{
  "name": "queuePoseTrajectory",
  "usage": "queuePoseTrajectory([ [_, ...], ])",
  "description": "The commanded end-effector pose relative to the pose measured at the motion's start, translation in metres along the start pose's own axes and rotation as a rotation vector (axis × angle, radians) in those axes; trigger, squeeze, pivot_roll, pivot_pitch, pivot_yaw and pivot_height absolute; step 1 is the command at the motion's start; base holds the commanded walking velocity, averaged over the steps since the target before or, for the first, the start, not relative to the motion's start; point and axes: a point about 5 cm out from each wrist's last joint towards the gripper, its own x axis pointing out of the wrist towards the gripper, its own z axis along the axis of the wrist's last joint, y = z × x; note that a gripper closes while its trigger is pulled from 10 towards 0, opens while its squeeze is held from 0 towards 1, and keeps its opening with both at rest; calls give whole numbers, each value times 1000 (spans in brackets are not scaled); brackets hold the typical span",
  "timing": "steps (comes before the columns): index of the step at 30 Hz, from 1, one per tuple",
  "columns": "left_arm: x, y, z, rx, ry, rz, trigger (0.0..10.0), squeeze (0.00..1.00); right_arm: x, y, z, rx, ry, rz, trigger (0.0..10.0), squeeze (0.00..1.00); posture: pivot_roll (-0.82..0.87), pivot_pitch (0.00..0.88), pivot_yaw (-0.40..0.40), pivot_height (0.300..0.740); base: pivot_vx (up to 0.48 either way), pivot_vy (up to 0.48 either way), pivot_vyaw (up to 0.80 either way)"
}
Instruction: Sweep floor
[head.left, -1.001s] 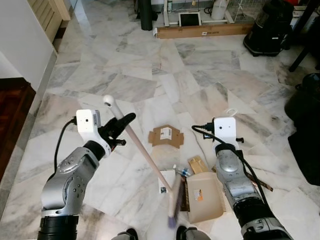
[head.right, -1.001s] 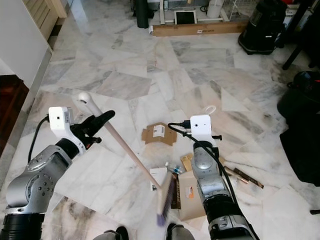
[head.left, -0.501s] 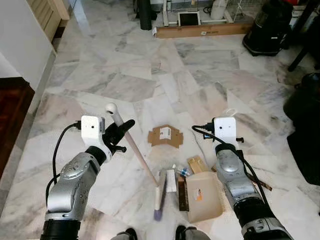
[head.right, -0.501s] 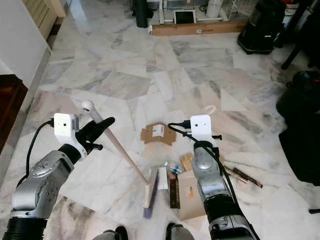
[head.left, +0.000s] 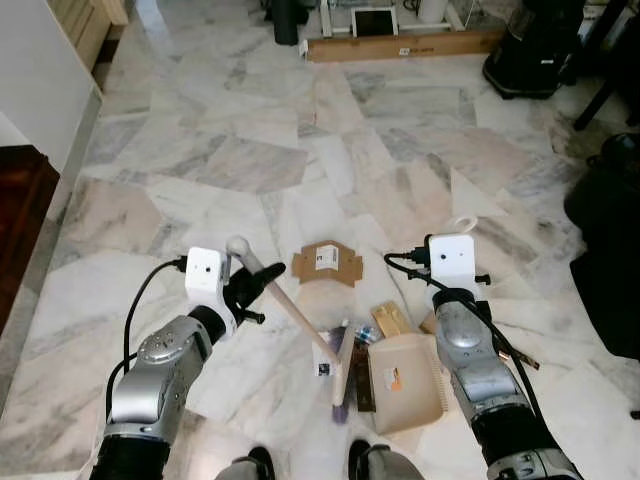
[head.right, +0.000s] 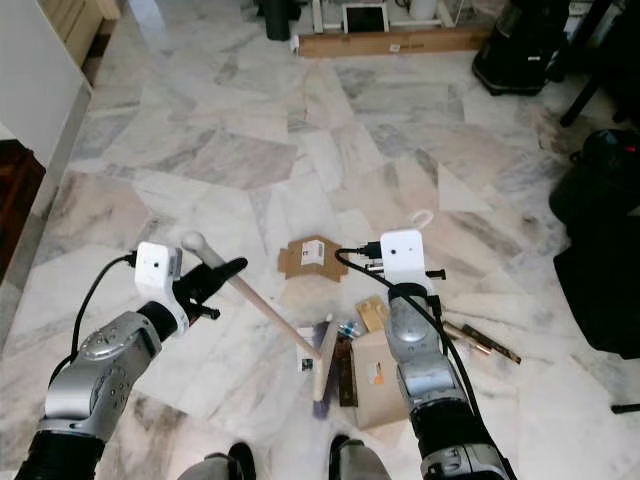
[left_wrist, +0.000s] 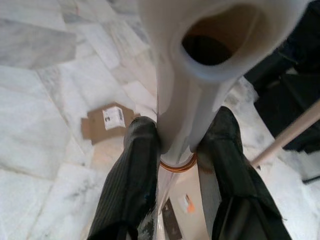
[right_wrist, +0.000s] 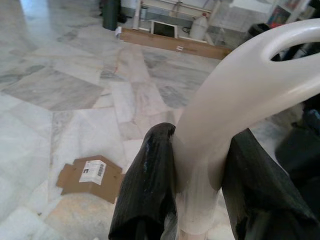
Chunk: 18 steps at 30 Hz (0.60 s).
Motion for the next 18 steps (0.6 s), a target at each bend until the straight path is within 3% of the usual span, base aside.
queuePoseTrajectory([
  [1,-6,-2,-19,9,123,-48,10000,0,-7,2,-17,-69,72,30,10000,0,-106,312,0,740,0,0,0],
  [9,-14,-7,-30,-3,208,-92,10000,0,-9,3,-13,-86,67,35,10000,0,-102,323,-1,740,0,0,0],
  [14,-17,-2,-30,-81,241,-56,10000,0,-9,4,-11,-81,68,37,10000,0,-95,324,2,740,0,0,0],
  [18,-11,0,-12,-174,174,-20,10000,0,-8,9,-7,-71,64,47,10000,0,-91,317,7,740,0,0,0],
])
